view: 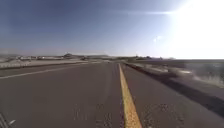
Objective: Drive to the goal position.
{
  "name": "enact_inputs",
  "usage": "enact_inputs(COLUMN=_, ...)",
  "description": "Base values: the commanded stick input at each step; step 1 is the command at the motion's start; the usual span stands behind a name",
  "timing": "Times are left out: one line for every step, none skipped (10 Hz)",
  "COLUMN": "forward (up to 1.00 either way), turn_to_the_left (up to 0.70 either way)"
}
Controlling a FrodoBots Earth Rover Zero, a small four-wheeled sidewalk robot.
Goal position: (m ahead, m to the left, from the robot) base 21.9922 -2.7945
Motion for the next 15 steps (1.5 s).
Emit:
enact_inputs(forward=0.70, turn_to_the_left=0.00)
enact_inputs(forward=0.70, turn_to_the_left=0.00)
enact_inputs(forward=0.70, turn_to_the_left=0.00)
enact_inputs(forward=0.70, turn_to_the_left=0.00)
enact_inputs(forward=0.70, turn_to_the_left=0.00)
enact_inputs(forward=0.70, turn_to_the_left=0.00)
enact_inputs(forward=0.70, turn_to_the_left=0.00)
enact_inputs(forward=0.70, turn_to_the_left=0.00)
enact_inputs(forward=0.70, turn_to_the_left=0.00)
enact_inputs(forward=0.70, turn_to_the_left=0.00)
enact_inputs(forward=0.70, turn_to_the_left=0.00)
enact_inputs(forward=0.70, turn_to_the_left=0.00)
enact_inputs(forward=0.70, turn_to_the_left=0.00)
enact_inputs(forward=0.70, turn_to_the_left=0.00)
enact_inputs(forward=0.70, turn_to_the_left=0.00)
